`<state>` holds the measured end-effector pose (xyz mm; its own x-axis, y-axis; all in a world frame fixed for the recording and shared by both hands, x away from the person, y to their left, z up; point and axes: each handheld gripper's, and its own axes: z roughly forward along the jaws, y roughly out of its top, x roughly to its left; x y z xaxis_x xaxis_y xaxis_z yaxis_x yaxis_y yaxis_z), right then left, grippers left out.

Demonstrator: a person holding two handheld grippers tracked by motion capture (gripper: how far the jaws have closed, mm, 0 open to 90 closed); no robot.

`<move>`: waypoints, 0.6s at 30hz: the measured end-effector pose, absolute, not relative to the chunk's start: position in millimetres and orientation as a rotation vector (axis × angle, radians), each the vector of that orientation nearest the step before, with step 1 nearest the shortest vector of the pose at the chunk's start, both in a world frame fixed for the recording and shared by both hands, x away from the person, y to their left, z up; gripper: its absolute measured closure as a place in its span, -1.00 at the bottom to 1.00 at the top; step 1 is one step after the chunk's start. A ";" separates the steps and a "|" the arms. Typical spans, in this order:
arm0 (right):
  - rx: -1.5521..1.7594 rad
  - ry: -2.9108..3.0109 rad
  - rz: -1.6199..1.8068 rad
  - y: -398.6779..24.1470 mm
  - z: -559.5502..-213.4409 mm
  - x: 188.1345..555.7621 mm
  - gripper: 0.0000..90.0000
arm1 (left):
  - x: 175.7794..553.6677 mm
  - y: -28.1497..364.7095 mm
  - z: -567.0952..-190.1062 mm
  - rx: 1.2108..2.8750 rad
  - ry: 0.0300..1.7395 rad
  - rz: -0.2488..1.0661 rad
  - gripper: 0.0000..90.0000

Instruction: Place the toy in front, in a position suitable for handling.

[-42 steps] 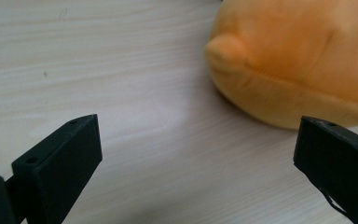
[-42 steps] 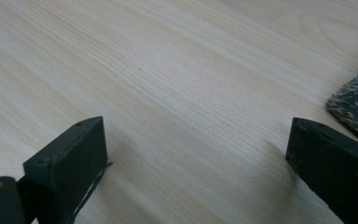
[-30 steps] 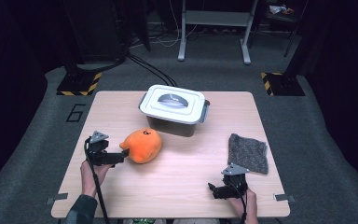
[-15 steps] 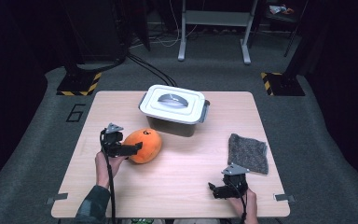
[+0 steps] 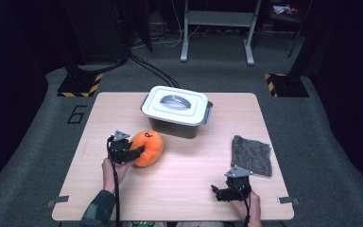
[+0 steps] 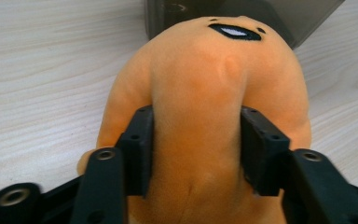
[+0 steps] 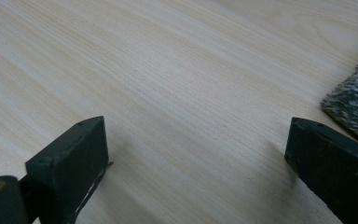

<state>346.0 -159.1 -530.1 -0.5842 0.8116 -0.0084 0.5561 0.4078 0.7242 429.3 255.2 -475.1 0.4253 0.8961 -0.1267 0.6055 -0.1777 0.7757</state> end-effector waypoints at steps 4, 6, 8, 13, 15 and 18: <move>1.179 2.310 0.984 -159.0 -530.1 346.0 -0.89 | 427.2 254.1 -474.4 1.905 1.247 0.478 0.35; 1.178 2.310 0.984 -159.1 -530.1 346.0 -0.89 | 425.5 254.8 -474.1 1.891 1.239 0.479 0.40; 1.178 2.310 0.984 -159.1 -530.1 346.0 -0.89 | 423.4 255.7 -473.6 1.872 1.222 0.485 0.46; 1.180 2.310 0.984 -159.1 -530.0 346.0 -0.89 | 417.4 257.7 -471.0 1.851 1.177 0.485 0.53; 1.182 2.310 0.983 -159.1 -529.9 346.0 -0.89 | 416.0 256.8 -469.0 1.857 1.157 0.494 0.55; 1.182 2.309 0.983 -159.1 -529.9 346.0 -0.89 | 413.7 256.0 -465.5 1.867 1.133 0.495 0.56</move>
<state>346.0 -159.1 -529.9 -0.5822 0.8130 -0.0071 0.5587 0.4063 0.7230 413.7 256.0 -465.5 0.5060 0.8569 -0.0986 0.5102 -0.2051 0.8353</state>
